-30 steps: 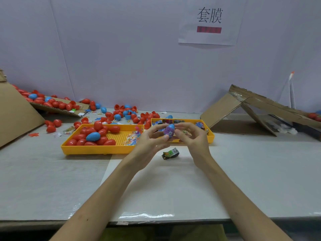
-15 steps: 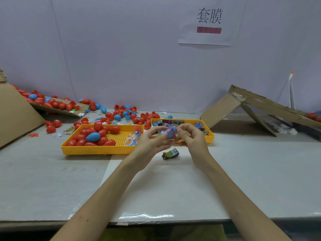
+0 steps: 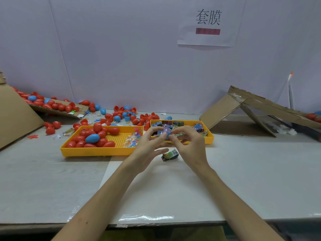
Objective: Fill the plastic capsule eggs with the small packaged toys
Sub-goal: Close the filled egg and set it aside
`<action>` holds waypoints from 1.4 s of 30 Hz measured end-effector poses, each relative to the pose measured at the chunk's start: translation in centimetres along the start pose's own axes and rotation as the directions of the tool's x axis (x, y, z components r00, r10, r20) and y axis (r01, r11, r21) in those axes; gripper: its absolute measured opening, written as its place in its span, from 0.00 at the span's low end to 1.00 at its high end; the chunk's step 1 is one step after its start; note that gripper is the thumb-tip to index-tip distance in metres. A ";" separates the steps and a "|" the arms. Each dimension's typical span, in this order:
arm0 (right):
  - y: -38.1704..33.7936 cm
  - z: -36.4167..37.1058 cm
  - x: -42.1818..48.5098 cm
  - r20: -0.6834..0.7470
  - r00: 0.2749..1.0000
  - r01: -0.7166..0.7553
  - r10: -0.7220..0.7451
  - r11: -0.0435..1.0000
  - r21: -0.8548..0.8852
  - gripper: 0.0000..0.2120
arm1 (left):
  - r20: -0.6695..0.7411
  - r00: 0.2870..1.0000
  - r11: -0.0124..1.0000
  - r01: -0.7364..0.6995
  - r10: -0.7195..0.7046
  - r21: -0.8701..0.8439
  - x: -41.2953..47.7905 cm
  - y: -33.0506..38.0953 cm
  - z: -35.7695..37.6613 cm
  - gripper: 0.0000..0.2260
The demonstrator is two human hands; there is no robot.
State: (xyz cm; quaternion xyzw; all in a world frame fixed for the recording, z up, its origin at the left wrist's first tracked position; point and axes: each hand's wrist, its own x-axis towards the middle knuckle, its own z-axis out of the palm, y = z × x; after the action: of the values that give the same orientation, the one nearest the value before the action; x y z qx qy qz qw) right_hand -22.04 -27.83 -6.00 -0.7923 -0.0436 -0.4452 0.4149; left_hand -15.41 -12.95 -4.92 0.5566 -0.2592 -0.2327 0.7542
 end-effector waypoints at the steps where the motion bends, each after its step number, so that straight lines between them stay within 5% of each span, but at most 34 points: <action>1: 0.1 0.0 0.0 0.001 1.000 0.001 -0.001 1.000 -0.004 0.05 | -0.005 1.000 1.000 0.004 -0.004 -0.001 0.0 0.0 0.0 0.16; 7: 0.0 0.0 -0.1 0.041 0.999 0.026 -0.025 1.000 -0.006 0.10 | 0.029 0.999 1.000 -0.014 0.014 -0.003 -0.1 -0.1 -0.2 0.22; 15: 0.1 -0.1 0.0 0.046 0.998 0.053 -0.052 0.998 -0.024 0.09 | -0.076 0.996 0.994 -0.030 0.038 0.101 0.1 -0.3 -0.1 0.14; 31: 0.2 0.2 -0.1 0.146 0.988 0.045 -0.041 0.999 -0.022 0.18 | -0.133 0.987 0.972 -0.054 0.086 0.228 0.3 -0.6 0.0 0.14; 42: -0.1 0.0 0.3 0.099 0.977 -0.203 0.188 0.961 0.189 0.16 | -0.130 0.988 0.985 -0.057 0.079 0.161 0.2 -0.2 0.0 0.09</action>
State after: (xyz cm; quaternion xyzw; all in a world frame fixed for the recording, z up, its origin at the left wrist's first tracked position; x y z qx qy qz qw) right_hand -21.95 -27.83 -5.70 -0.7647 -0.0257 -0.3634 0.5316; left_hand -15.27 -13.16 -5.03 0.6195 -0.2438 -0.1473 0.7315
